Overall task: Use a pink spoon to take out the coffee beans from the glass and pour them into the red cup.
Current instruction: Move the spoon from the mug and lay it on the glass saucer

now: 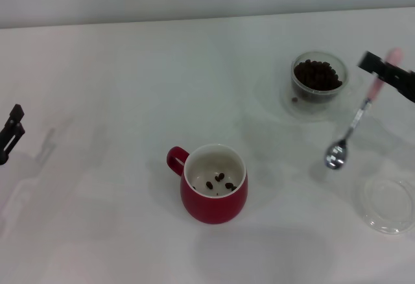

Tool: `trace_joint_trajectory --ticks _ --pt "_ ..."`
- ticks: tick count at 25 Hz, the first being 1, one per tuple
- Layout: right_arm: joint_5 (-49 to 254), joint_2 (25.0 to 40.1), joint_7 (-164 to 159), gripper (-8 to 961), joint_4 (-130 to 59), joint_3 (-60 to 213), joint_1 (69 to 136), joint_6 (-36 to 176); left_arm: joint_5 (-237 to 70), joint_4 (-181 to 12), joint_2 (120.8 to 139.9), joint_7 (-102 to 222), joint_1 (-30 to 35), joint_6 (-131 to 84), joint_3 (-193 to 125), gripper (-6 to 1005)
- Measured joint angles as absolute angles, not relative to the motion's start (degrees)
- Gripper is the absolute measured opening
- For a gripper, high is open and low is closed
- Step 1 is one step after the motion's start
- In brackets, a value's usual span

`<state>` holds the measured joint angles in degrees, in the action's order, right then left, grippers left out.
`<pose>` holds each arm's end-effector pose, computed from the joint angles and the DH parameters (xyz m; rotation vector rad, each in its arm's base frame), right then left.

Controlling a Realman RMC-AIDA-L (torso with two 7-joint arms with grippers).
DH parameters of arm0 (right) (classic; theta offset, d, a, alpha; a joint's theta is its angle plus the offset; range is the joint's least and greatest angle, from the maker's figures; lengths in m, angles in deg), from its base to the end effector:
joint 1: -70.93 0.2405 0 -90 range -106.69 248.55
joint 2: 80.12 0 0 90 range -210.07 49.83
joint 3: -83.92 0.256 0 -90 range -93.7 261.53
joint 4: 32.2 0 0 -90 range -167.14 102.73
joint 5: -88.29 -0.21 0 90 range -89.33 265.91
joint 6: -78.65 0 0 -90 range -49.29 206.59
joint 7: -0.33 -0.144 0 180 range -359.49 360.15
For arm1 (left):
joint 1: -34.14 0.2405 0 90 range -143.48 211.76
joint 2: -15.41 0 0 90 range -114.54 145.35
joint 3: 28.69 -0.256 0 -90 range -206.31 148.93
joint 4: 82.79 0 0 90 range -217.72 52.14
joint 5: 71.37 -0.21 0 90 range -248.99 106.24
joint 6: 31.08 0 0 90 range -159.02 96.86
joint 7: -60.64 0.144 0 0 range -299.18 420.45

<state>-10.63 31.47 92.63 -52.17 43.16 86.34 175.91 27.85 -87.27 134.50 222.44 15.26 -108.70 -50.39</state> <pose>0.3314 0.2607 0.0579 -2.0997 1.1785 1.3671 -0.3561 0.2743 -0.0112 -1.8448 -0.4407 -0.6646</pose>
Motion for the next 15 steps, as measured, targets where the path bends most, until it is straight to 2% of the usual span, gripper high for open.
trace_joint_trajectory --ticks 4,15 --pt "-10.5 30.32 94.0 161 -52.2 43.2 83.7 176.0 27.9 -87.5 134.5 222.4 14.9 -108.6 -50.4 757" --pt "-10.0 28.76 98.1 162 -52.3 43.2 80.0 172.6 27.9 -87.6 134.5 222.4 14.5 -109.0 -50.6 758"
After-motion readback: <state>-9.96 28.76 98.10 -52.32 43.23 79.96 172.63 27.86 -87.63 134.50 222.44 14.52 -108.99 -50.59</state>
